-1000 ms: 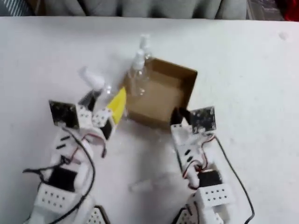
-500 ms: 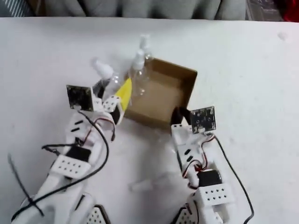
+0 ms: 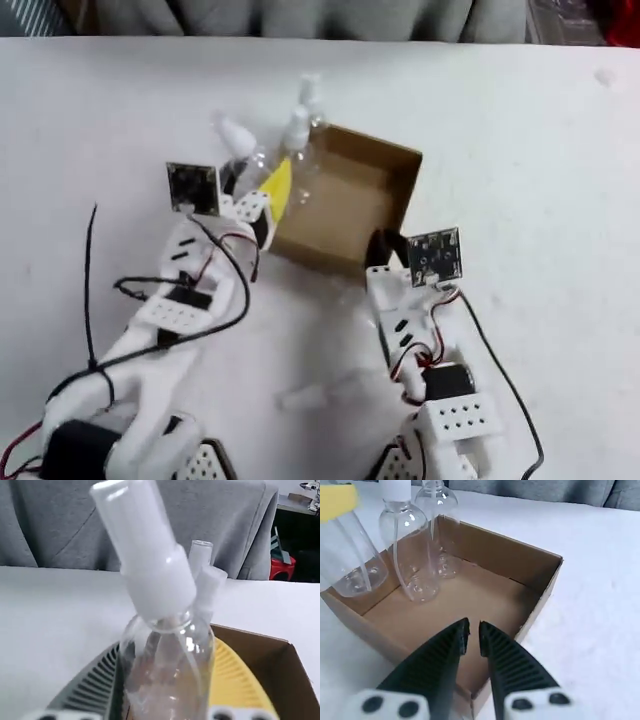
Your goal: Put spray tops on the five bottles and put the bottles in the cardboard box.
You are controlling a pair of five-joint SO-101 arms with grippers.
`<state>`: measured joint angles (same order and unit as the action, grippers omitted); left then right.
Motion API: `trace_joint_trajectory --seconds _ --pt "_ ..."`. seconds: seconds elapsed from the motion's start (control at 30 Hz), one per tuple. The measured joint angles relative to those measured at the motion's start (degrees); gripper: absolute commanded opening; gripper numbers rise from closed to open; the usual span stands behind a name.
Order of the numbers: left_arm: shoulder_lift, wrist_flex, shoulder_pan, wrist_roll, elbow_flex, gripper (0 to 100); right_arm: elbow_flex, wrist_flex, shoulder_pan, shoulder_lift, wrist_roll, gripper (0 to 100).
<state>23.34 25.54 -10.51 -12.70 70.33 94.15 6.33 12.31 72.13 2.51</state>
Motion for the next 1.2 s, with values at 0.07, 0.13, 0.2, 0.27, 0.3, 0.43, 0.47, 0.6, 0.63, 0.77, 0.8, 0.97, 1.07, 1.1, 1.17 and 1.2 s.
trace_joint_trajectory --seconds 0.07,0.13,0.2,0.27,0.3,0.43,0.47,0.6,0.63,0.77,0.8,0.97,1.07,1.1,1.17,1.2 --pt "-1.76 0.00 0.00 0.00 -0.62 2 0.00 0.00 0.00 0.00 0.00 1.6" --pt "-2.90 0.00 0.00 0.00 -0.88 2 0.00 0.00 0.00 0.00 0.00 1.6" --pt "-3.69 0.00 0.00 0.00 -0.97 2 0.00 0.00 0.00 0.00 0.00 1.6" --pt "-4.66 0.00 0.00 -0.09 -0.97 2 0.00 0.00 0.00 0.00 0.00 1.6" --pt "-5.36 0.00 0.00 -0.09 -1.14 2 0.00 0.00 0.00 0.00 0.00 1.6" --pt "-9.14 1.58 0.00 0.00 -2.73 2 0.00 0.00 0.00 0.00 0.00 1.6" --pt "-10.29 3.08 0.00 0.00 -2.81 2 0.00 0.00 0.00 0.00 0.00 1.6" --pt "-15.65 9.85 0.00 0.00 -2.81 2 0.00 0.00 0.00 0.00 0.00 1.6" --pt "-17.05 11.25 0.00 0.00 -2.81 2 0.00 0.00 0.00 0.00 0.00 1.6" --pt "-22.15 16.09 0.00 0.00 -2.81 2 0.00 0.00 0.00 0.00 0.00 1.6" --pt "-23.30 17.14 0.00 0.00 -2.81 2 0.00 0.00 0.00 0.00 0.00 1.6" --pt "-27.16 21.01 -0.09 -0.09 -2.81 2 0.00 0.00 0.00 0.00 0.00 1.6" --pt "-28.31 21.54 -0.18 0.26 -2.81 2 0.00 0.00 0.00 0.00 0.00 1.6" --pt "-28.31 21.54 -0.18 1.05 -2.81 2 0.00 0.00 0.00 0.00 0.00 1.6" --pt "-28.40 21.54 -0.18 3.60 -2.81 2 0.00 0.00 0.00 0.00 0.00 1.6" --pt "-28.40 21.54 -0.35 4.84 -2.81 2 0.00 0.00 0.00 0.00 0.00 1.6"
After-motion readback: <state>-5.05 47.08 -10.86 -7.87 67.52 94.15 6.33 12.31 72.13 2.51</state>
